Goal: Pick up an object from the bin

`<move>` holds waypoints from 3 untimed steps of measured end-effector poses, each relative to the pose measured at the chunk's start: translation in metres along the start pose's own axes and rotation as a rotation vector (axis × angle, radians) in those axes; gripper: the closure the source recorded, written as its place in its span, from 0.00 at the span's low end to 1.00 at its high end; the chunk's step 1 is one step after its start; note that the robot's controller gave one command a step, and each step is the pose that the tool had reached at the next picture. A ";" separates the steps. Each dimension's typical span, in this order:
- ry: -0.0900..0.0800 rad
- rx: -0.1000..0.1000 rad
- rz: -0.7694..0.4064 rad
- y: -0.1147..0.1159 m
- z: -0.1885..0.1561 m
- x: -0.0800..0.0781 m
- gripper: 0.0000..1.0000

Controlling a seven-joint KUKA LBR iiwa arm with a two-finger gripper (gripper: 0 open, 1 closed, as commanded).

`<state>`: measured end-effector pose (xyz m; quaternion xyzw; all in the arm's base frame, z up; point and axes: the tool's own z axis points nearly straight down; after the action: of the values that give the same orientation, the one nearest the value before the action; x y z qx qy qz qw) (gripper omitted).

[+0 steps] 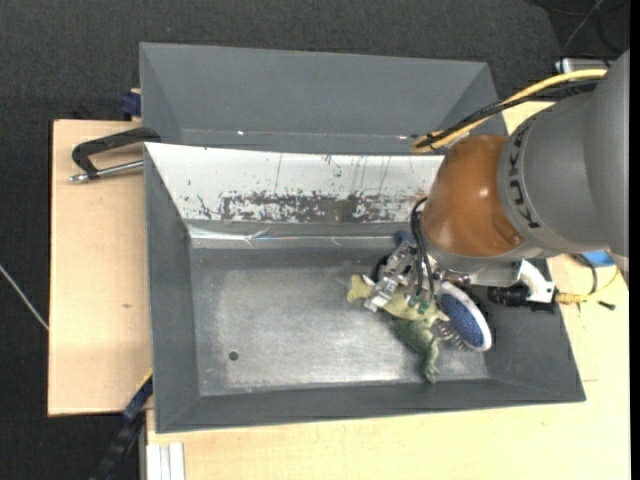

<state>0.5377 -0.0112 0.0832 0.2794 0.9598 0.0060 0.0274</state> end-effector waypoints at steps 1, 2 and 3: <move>0.041 0.020 -0.002 0.003 -0.039 -0.004 1.00; 0.041 0.021 -0.004 0.007 -0.093 -0.008 1.00; 0.045 0.023 -0.007 0.008 -0.105 -0.009 1.00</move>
Offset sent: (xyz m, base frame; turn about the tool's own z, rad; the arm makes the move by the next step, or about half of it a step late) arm -0.0001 0.0002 0.0360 -0.0007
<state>0.5439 -0.0086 0.1888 0.2763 0.9611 0.0012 0.0028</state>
